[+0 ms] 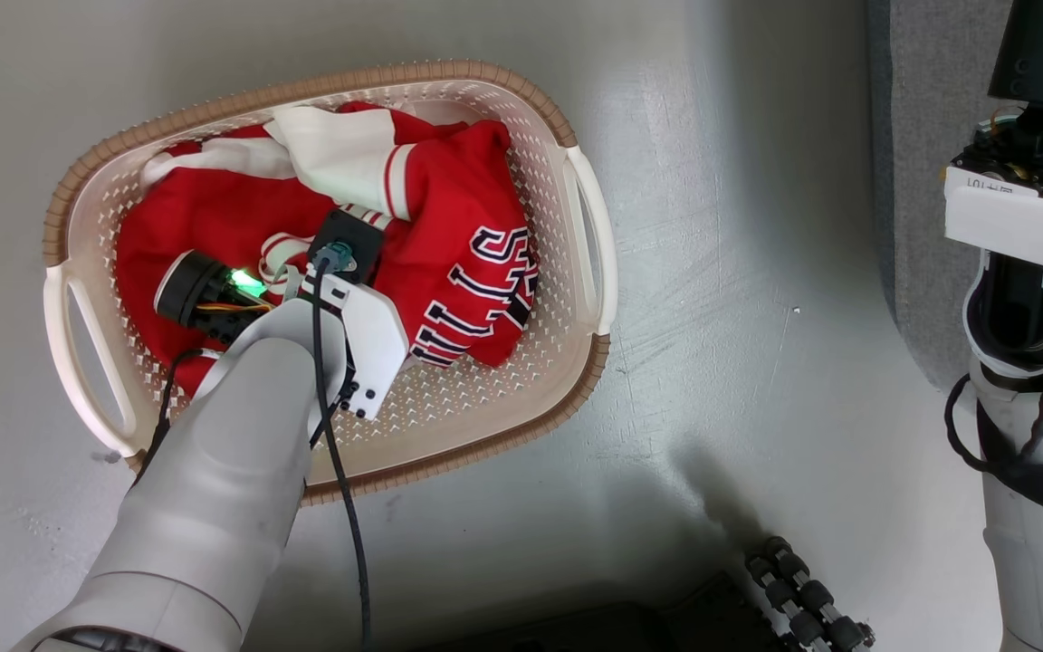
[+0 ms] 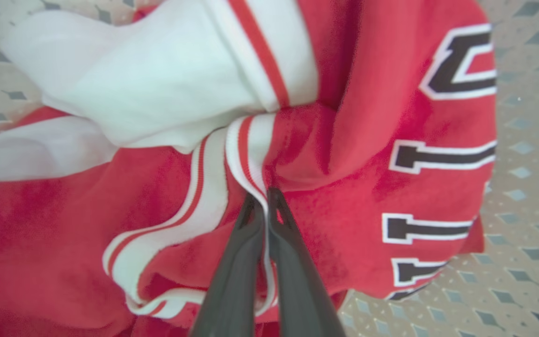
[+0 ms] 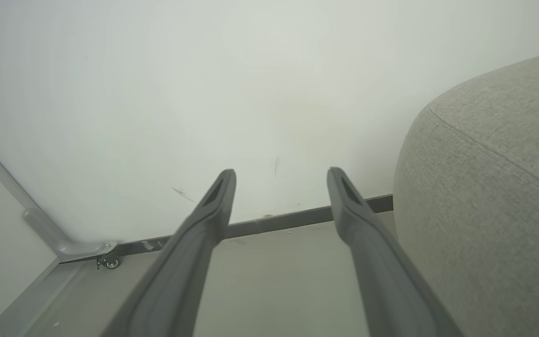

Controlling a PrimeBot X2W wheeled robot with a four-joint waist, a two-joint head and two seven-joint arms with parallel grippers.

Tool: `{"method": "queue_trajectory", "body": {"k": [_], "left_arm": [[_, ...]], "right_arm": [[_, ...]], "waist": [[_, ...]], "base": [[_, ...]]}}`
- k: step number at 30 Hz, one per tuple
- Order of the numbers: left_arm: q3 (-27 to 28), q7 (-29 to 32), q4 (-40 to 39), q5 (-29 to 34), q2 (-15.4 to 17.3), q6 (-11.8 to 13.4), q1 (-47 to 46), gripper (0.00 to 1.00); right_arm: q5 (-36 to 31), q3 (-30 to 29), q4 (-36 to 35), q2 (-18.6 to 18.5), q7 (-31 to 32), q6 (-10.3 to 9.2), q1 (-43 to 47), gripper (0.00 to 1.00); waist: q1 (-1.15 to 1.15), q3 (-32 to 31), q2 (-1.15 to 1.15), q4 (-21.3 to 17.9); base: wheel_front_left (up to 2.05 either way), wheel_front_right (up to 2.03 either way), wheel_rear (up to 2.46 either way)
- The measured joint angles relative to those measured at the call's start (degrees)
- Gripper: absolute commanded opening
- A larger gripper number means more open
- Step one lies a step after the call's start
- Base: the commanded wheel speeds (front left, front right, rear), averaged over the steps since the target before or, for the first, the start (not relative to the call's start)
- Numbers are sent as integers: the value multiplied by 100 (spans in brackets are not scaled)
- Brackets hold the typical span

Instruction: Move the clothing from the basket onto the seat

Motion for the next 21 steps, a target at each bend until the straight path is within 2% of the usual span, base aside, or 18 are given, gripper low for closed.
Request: {"method": "queue_trajectory", "body": {"k": [21], "left_arm": [[104,-894,-216,-588,-26,-181,5,0]], "right_arm": [[-10,-141,144,18,0,0,1,100]], "waist": [[0,-530,0,103]], "base": [[0,0,0]]}}
